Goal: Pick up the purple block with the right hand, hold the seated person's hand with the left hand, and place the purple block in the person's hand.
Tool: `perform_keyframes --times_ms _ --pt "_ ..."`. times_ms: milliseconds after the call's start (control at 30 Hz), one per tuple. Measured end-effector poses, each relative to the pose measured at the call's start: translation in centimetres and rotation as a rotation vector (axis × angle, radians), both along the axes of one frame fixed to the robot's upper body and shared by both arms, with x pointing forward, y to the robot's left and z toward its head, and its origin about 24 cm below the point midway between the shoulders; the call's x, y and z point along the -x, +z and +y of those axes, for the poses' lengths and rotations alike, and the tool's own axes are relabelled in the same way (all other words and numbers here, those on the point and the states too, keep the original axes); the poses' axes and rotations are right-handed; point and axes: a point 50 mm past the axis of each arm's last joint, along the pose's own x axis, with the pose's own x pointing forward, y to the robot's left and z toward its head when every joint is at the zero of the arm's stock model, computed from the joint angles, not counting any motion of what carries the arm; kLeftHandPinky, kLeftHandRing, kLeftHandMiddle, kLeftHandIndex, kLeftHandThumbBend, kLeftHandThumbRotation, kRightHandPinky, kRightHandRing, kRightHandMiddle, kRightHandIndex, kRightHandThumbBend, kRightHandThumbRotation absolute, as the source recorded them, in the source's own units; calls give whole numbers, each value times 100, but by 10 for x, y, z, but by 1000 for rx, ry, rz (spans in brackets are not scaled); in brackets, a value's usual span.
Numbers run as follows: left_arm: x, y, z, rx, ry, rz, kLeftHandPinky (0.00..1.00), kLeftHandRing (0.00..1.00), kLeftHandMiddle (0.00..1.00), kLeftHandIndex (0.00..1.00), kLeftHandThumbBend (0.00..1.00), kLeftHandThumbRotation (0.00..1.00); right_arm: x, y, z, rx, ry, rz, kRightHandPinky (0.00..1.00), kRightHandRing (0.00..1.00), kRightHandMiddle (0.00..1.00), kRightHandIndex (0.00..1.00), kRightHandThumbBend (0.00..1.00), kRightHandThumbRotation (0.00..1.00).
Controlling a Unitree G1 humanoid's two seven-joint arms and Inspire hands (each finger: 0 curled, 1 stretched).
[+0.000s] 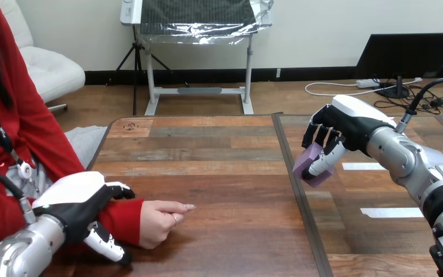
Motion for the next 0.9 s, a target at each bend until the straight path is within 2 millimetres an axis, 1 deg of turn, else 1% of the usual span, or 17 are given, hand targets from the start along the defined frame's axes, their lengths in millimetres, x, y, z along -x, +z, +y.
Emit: perform_keyframes --times_ms 433,900 --pt "-6 -2 -4 -34 -8 31 75 83 85 83 100 16 0 0 0 0 1 -1 40 44 48 47 80 0" --pt "-13 -4 -5 -37 -22 18 69 78 81 78 100 9 0 1 0 -3 -1 -2 40 44 48 47 80 0"
